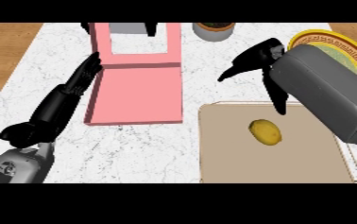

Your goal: Pick the lemon from the tray and place it in the plate

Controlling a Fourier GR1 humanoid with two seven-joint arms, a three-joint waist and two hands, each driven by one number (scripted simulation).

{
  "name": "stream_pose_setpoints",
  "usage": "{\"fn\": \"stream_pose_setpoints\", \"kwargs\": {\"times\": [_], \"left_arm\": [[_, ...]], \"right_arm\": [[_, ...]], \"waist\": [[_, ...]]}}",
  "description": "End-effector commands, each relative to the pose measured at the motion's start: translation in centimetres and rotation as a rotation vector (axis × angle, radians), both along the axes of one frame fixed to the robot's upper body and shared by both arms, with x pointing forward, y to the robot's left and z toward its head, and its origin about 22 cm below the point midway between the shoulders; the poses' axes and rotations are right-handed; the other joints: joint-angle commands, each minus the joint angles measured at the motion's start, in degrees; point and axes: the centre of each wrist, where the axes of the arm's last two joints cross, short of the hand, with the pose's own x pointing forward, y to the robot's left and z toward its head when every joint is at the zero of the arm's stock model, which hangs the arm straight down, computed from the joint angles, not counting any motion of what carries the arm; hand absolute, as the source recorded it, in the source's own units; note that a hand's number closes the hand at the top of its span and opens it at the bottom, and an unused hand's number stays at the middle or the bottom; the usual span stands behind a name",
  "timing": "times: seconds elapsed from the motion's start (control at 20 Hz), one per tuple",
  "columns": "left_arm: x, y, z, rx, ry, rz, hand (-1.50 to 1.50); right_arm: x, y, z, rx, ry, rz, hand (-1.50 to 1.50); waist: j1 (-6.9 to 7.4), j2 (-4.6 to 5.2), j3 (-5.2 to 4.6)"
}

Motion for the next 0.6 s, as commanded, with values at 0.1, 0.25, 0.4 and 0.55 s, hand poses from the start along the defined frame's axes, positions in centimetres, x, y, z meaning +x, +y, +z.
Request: {"fn": "stream_pose_setpoints", "kwargs": {"times": [0.1, 0.25, 0.4, 0.55], "left_arm": [[0.7, -1.0, 0.4, 0.006, -0.022, 0.010, 0.00], [0.9, -0.1, 0.7, -0.006, 0.004, -0.002, 0.00], [-0.1, 0.8, -1.3, 0.009, -0.013, 0.010, 0.00], [0.6, 0.0, 0.2, 0.004, 0.002, 0.012, 0.00]], "right_arm": [[-0.8, 0.5, -3.4, -0.057, 0.149, 0.091, -1.50], [-1.0, -0.4, -3.9, -0.051, 0.172, 0.104, -1.50], [-1.2, -1.7, -4.8, -0.085, 0.177, 0.105, -1.50], [-2.4, -0.4, -6.6, -0.127, 0.182, 0.154, -1.50]], "waist": [[-0.45, 0.06, 0.02], [-0.43, 0.03, 0.02], [-0.18, 0.09, 0.00], [-0.80, -0.18, 0.00]]}}
